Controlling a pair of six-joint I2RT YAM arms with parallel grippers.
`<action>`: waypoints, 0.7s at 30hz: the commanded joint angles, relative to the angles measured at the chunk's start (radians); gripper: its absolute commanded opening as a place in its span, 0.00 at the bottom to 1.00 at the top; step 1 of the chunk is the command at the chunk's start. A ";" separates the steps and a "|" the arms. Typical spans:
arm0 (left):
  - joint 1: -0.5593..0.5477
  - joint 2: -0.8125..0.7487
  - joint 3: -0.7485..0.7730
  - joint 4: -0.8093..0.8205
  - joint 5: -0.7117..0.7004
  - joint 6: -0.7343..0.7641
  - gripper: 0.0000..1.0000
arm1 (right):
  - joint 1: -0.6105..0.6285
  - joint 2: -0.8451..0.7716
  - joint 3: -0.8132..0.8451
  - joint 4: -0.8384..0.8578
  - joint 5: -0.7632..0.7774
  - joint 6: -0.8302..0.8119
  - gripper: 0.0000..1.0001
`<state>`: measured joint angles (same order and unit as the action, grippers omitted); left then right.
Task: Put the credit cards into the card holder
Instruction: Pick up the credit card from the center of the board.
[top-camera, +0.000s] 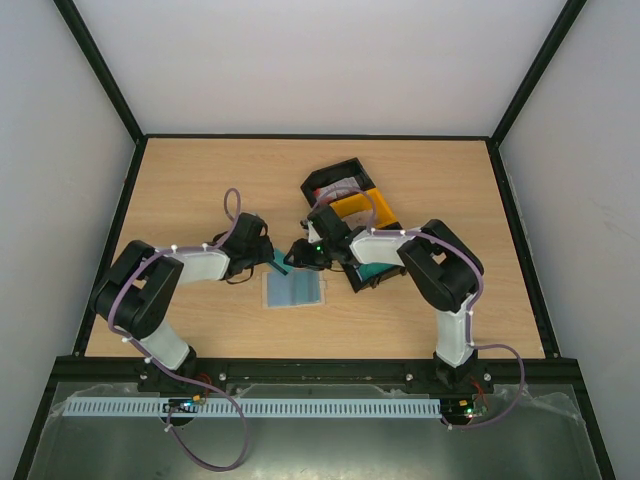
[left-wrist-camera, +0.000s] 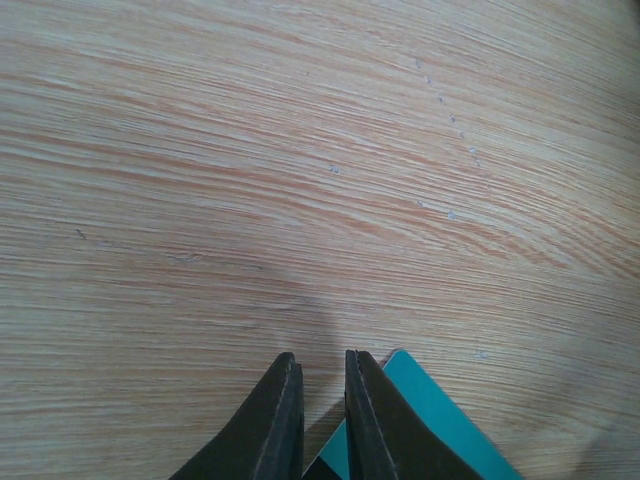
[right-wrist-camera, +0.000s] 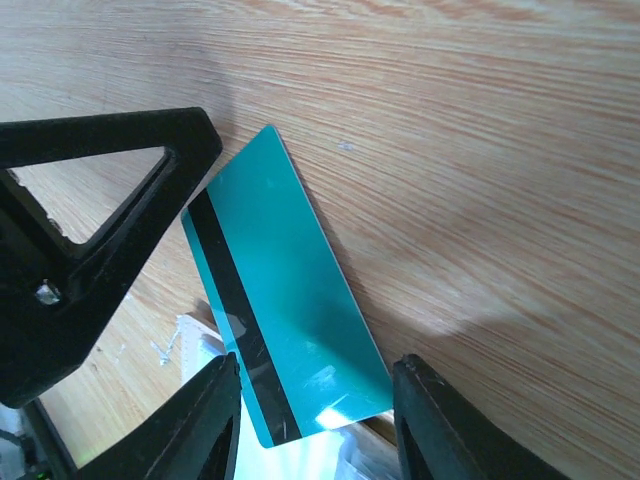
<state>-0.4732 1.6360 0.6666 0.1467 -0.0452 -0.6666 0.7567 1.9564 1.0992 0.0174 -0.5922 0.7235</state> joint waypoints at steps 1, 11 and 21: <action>-0.011 0.039 -0.053 -0.144 -0.010 -0.018 0.16 | -0.001 0.039 -0.032 0.016 -0.045 0.034 0.42; -0.023 0.044 -0.080 -0.147 -0.023 -0.051 0.10 | -0.016 0.057 -0.029 0.055 -0.108 0.052 0.41; -0.058 0.035 -0.119 -0.152 -0.026 -0.122 0.09 | -0.017 0.105 -0.009 0.039 -0.159 0.022 0.41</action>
<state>-0.5011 1.6283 0.6155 0.2073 -0.1081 -0.7467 0.7387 2.0003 1.0927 0.1055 -0.7368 0.7628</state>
